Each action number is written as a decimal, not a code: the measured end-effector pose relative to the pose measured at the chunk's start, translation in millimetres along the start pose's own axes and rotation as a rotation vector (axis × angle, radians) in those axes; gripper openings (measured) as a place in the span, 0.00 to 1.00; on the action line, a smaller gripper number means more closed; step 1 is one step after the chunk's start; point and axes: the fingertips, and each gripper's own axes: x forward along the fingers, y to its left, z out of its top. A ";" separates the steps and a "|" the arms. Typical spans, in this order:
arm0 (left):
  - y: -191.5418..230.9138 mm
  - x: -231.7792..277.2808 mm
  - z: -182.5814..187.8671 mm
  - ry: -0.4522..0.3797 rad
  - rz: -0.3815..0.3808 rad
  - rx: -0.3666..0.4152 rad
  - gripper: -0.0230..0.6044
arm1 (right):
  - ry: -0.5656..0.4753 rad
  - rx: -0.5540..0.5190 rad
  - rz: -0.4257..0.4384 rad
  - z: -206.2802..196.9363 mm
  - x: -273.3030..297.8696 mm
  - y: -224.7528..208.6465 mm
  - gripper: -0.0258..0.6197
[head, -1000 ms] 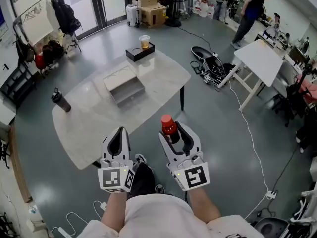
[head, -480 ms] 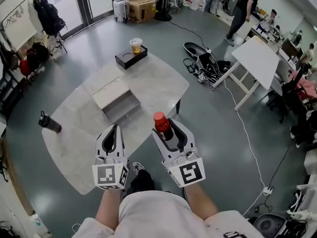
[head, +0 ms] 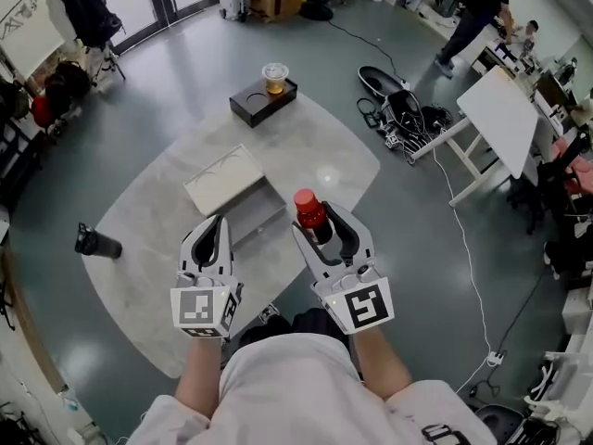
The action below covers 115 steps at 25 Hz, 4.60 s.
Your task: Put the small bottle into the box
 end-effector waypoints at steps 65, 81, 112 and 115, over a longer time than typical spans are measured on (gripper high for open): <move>67.7 143.7 -255.3 0.402 0.031 -0.804 0.29 | 0.524 -0.358 1.118 -336.3 152.9 76.2 0.41; 60.1 171.9 -278.9 0.693 -0.065 -0.600 0.29 | 0.631 -0.101 0.768 -345.9 152.8 -2.7 0.09; 3.1 212.5 -299.5 0.717 -0.086 -0.007 0.29 | 0.615 0.020 0.589 -344.9 169.5 -49.7 0.09; -0.1 209.9 -304.4 0.728 -0.076 0.005 0.29 | 0.610 0.023 0.586 -344.0 169.5 -51.2 0.09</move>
